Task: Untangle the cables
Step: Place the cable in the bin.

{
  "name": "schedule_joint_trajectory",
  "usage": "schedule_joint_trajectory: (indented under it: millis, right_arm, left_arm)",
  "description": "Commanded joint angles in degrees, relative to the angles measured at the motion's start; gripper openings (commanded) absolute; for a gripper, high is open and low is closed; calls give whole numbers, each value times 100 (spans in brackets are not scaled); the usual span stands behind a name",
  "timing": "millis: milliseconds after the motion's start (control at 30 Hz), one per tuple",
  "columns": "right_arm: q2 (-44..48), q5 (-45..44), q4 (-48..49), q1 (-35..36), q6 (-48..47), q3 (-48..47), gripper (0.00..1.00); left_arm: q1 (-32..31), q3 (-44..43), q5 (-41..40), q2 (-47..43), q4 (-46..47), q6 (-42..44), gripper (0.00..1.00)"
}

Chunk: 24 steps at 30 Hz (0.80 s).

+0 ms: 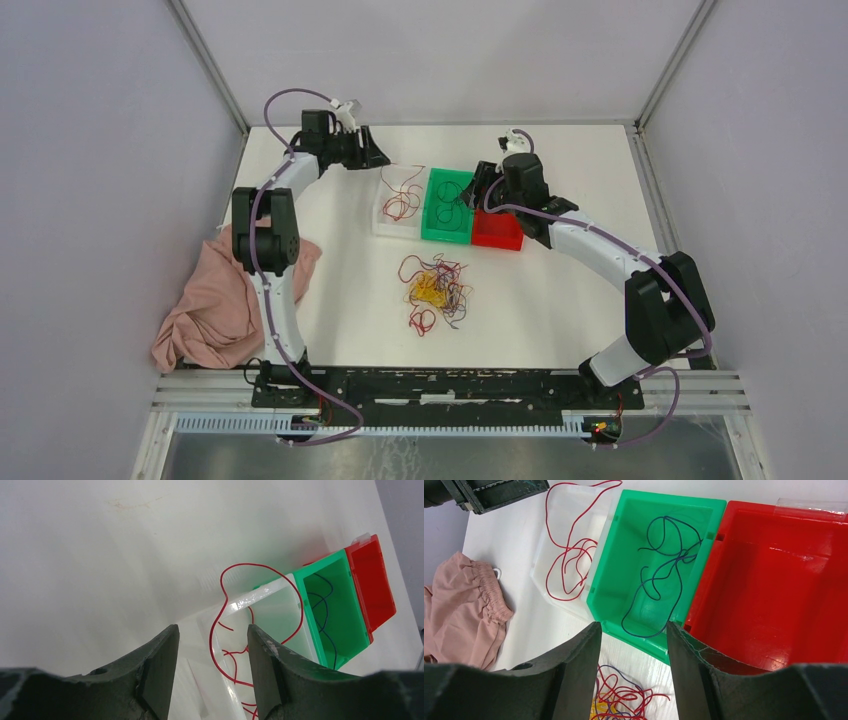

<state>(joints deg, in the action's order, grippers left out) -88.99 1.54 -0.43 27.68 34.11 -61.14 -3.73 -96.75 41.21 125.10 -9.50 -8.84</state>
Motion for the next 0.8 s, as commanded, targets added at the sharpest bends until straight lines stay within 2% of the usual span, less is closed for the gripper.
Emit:
schedule_joint_trajectory:
  millis: [0, 133, 533, 767]
  right_arm:
    - [-27, 65, 314, -15, 32, -85, 56]
    - [-11, 66, 319, -24, 38, -61, 55]
    - [18, 83, 382, -24, 54, -1, 54]
    - [-22, 111, 454, -26, 103, 48, 52]
  left_arm:
    - [3, -45, 270, 67, 470, -425, 58]
    - [3, -47, 308, 157, 574, -534, 55]
    - [5, -327, 299, 526, 823, -818, 56]
    - [6, -362, 619, 559, 1108, -1070, 42]
